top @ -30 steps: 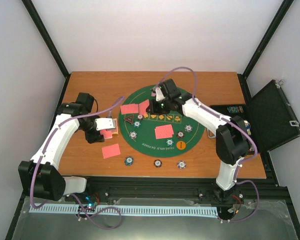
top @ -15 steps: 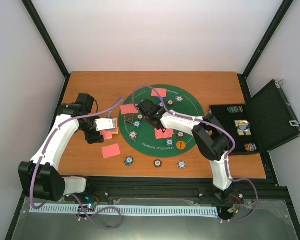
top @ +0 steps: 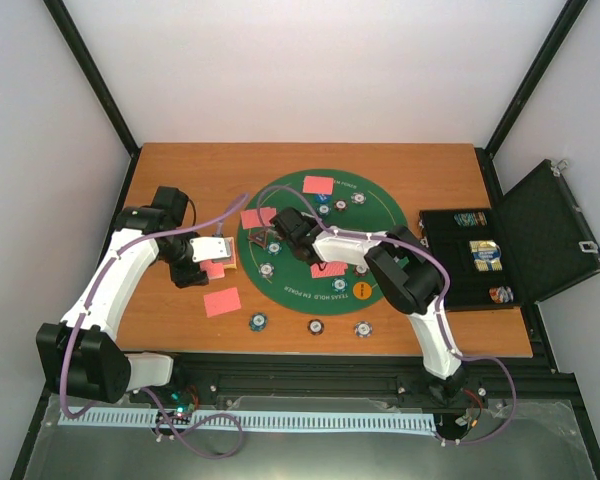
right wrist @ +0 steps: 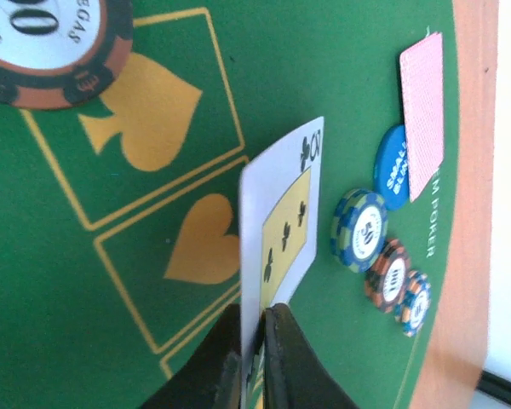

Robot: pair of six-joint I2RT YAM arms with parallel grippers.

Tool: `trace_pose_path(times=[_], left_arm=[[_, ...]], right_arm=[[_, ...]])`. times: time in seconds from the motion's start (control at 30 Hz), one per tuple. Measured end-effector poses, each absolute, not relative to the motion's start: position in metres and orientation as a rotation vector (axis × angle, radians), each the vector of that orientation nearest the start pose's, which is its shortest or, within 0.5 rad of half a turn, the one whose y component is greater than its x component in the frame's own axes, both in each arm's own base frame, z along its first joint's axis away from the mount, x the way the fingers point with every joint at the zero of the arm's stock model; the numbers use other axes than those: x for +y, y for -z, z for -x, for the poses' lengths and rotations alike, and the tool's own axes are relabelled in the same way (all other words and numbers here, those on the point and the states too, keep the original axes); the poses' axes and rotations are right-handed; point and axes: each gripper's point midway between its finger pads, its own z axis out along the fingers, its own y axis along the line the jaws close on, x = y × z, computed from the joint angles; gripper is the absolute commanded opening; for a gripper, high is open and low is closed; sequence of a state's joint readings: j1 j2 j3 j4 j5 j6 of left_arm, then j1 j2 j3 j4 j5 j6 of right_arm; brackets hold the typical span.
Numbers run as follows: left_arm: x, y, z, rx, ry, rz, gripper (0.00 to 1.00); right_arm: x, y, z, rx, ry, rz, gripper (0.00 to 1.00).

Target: Distribute texas hold em gaming equipment

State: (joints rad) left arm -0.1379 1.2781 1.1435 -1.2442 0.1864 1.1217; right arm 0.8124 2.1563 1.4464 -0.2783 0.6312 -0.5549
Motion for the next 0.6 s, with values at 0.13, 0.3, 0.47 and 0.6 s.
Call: trace_pose_path(times=[0.13,0.3,0.47,0.6], left_arm=[[-0.065,-0.154,-0.234,2.315,0.106,-1.719,0.1],[-0.065,-0.154,-0.234,2.314,0.106,-1.719,0.1],[-0.065,-0.155,-0.234,2.314,0.107,-1.719,0.1],[-0.065,-0.156,-0.234,2.308,0.101,-1.716,0.1]], right_arm=[[0.301,-0.038,-0.415,2.037,0.663,1.364,0.46],[0.301,-0.048,-0.404,2.082,0.591,1.366,0.69],[0.305,-0.095,-0.398,2.111,0.435,1.277,0.74],[0.298,-0.137,-0.402,2.156,0.247,1.12,0.59]])
